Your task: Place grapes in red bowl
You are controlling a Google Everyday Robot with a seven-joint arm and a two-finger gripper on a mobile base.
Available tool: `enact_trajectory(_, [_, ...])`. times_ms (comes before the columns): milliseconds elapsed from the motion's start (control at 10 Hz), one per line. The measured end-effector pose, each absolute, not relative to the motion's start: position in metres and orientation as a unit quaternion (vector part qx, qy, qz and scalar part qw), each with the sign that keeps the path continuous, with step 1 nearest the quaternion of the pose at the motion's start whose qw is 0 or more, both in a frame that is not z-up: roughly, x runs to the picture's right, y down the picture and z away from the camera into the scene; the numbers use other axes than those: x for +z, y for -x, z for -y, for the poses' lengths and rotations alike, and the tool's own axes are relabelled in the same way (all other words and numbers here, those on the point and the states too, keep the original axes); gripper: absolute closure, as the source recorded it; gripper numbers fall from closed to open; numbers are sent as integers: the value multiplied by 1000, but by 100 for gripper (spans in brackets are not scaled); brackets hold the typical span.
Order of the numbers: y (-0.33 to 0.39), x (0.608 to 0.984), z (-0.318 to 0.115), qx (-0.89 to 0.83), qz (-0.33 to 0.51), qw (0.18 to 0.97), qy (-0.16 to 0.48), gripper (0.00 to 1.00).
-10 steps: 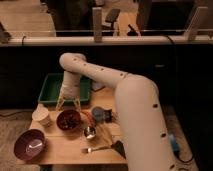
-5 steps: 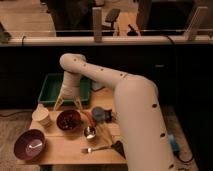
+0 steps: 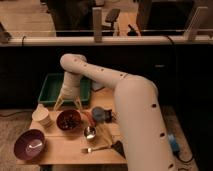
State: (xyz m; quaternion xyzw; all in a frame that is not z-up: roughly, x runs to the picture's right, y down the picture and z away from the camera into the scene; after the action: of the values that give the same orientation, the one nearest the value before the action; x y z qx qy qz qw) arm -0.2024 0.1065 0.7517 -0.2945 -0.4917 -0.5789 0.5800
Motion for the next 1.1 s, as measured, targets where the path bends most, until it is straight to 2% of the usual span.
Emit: enact_trajectory(1100, [200,749,-106,-583,487,583,288,20])
